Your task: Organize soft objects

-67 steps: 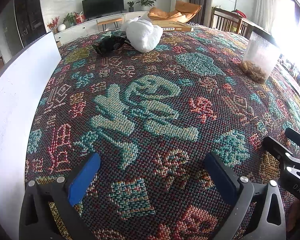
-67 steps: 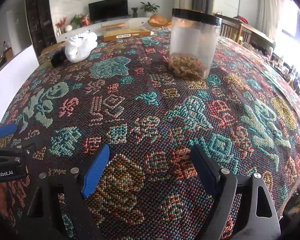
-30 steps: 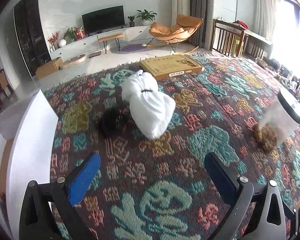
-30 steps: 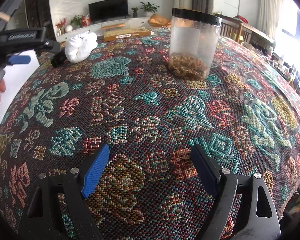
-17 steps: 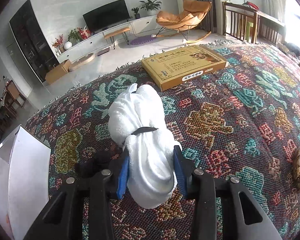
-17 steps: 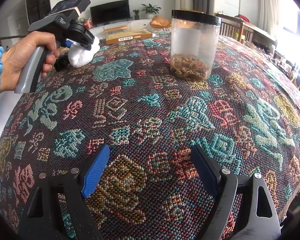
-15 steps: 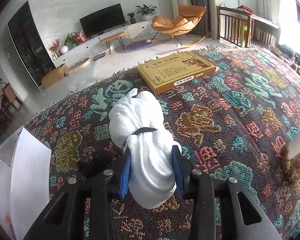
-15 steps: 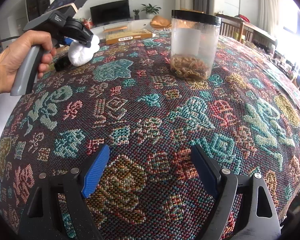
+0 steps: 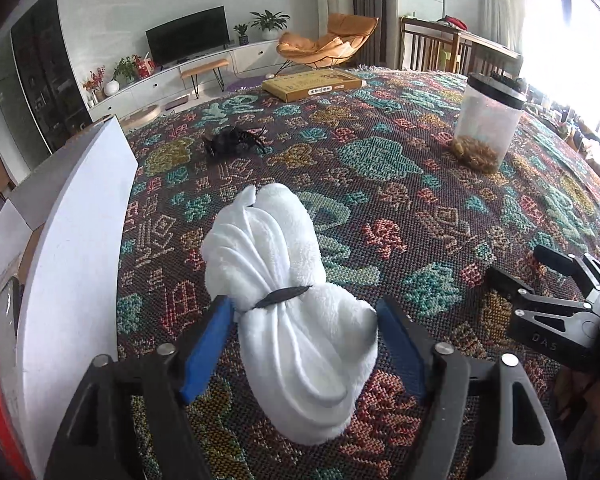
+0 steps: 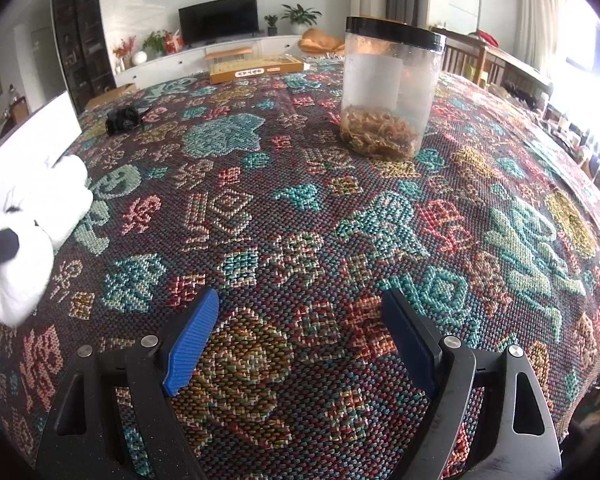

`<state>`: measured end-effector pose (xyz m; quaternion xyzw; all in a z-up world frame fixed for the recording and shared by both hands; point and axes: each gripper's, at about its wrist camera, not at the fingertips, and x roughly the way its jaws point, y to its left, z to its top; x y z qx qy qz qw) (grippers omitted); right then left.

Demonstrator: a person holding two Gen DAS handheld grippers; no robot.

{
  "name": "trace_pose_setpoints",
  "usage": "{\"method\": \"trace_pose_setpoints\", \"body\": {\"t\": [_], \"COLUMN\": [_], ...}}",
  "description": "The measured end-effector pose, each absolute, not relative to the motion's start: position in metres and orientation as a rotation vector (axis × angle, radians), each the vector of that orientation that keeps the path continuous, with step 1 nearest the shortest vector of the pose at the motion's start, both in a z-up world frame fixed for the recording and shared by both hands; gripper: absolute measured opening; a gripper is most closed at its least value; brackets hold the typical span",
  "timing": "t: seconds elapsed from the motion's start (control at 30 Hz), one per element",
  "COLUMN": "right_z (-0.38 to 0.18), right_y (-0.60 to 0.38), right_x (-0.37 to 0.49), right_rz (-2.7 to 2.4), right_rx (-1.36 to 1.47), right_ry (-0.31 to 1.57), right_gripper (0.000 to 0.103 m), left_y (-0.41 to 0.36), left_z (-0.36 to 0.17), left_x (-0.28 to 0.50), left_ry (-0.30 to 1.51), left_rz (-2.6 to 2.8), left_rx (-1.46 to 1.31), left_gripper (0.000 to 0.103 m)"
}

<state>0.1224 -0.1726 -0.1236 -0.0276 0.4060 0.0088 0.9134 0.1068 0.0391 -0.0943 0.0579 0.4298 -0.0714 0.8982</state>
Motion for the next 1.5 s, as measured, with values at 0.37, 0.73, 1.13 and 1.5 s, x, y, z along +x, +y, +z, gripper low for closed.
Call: {"method": "trace_pose_setpoints", "body": {"t": [0.37,0.73,1.13,1.5], "right_z": [-0.123,-0.123,-0.124,-0.124], "right_y": [-0.172,-0.172,-0.172,-0.172], "right_x": [0.122,0.122,0.122,0.122], "right_rz": [0.018,0.018,0.019,0.019], "right_rx": [-0.056,-0.056,-0.056,-0.056], "right_ry": [0.836,0.836,0.836,0.836], "right_gripper": [0.086,0.086,0.086,0.086], "left_y": [0.056,0.061,0.062,0.062], "left_z": [-0.144,-0.146,-0.146,-0.147], "left_x": [0.141,0.142,0.143,0.143], "left_ry": [0.935,0.947,0.947,0.948], "left_rz": [-0.066,-0.068,-0.069,-0.071], "left_rx": [0.055,0.002,0.0,0.0], "left_gripper": [0.103,0.103,0.103,0.103]}}
